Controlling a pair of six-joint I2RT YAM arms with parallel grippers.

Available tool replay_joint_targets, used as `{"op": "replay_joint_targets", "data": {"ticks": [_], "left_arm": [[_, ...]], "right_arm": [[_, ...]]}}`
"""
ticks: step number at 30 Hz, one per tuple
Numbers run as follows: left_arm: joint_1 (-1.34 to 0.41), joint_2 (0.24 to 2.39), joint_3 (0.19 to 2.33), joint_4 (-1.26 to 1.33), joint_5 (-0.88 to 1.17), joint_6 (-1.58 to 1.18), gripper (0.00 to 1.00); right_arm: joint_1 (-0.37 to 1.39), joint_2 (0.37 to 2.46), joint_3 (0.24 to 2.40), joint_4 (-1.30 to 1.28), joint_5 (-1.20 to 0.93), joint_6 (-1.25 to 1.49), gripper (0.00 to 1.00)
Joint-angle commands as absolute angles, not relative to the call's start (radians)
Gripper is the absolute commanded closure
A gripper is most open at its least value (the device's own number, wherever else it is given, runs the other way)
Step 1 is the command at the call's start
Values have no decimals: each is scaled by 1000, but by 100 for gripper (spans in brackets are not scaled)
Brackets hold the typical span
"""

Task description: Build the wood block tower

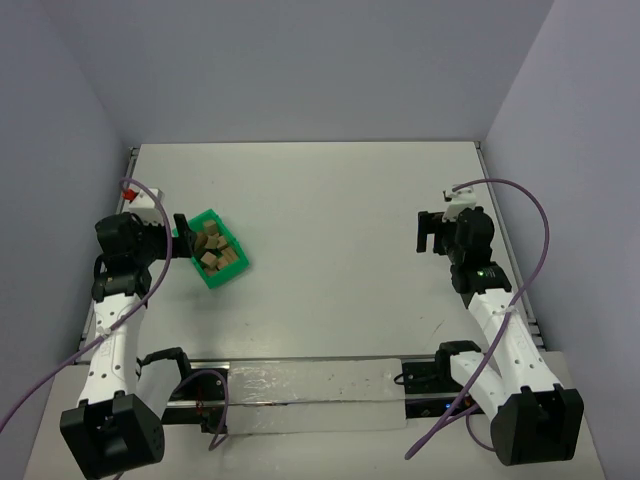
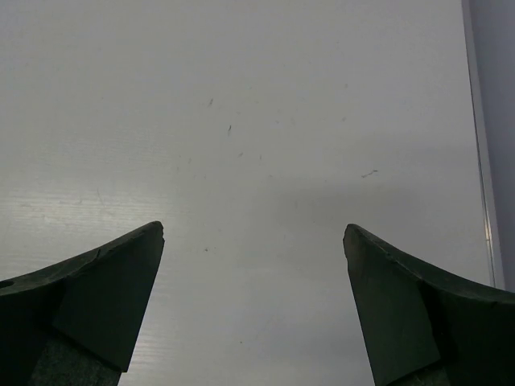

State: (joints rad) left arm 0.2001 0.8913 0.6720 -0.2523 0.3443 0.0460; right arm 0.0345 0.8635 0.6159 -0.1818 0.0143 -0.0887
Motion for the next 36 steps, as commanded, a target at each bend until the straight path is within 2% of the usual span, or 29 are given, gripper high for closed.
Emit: {"op": "replay_joint_targets", "data": {"ticks": [1, 8, 12, 15, 19, 28, 36], "left_arm": [[207, 888, 729, -268, 375, 73, 1], [207, 935, 802, -341, 447, 206, 1], [208, 1073, 926, -456, 449, 347, 1], [218, 1263, 1067, -601, 470, 463, 8], [275, 1447, 1178, -665, 536, 537, 15], [278, 1627, 1313, -746, 575, 665, 25], [277, 1715, 1337, -703, 523, 699, 29]], "right_arm": [[28, 867, 672, -179, 6, -98, 0], [26, 875, 672, -183, -24, -102, 0], [26, 887, 675, -186, -35, -104, 0], [26, 893, 681, -195, -43, -103, 0], [26, 895, 674, -200, -94, -113, 0], [26, 924, 678, -214, -122, -124, 0], [26, 939, 681, -218, -129, -130, 0]]}}
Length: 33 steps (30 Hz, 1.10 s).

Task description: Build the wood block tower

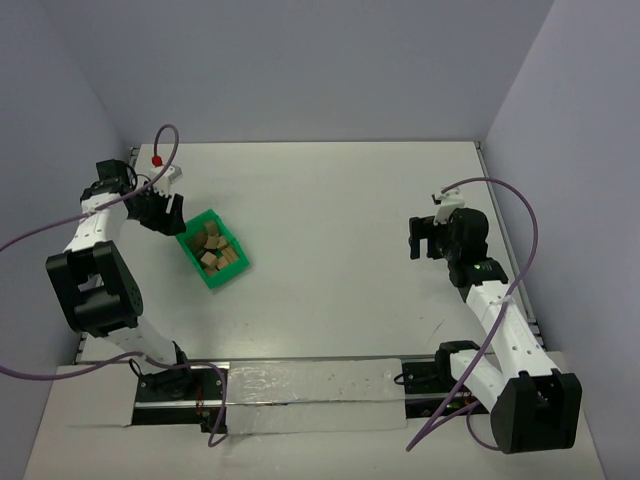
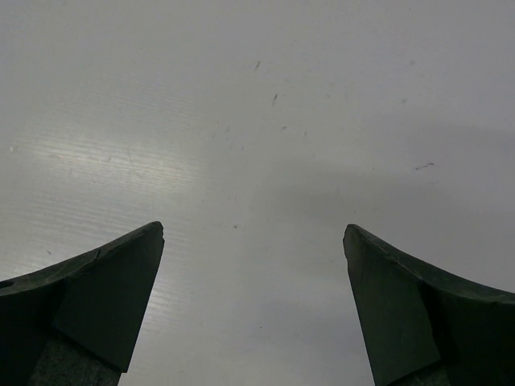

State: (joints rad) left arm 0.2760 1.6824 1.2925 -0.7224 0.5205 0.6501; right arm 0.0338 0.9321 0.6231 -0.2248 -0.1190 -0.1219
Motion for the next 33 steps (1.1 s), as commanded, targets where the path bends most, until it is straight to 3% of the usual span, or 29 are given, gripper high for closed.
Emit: {"op": "replay_joint_targets", "data": {"ticks": [1, 23, 26, 29, 33], "left_arm": [[276, 1726, 1343, -703, 522, 706, 30], [143, 1890, 1405, -621, 431, 750, 47], [123, 1903, 1411, -611, 418, 756, 58], [120, 1914, 1447, -630, 418, 755, 81], [111, 1902, 1492, -661, 412, 739, 99]], "right_arm": [[26, 939, 681, -218, -129, -130, 0], [26, 966, 684, -218, -123, -138, 0], [26, 961, 681, -219, -123, -141, 0], [26, 952, 680, -219, -124, -142, 0], [26, 930, 676, -218, -124, -141, 0]]}}
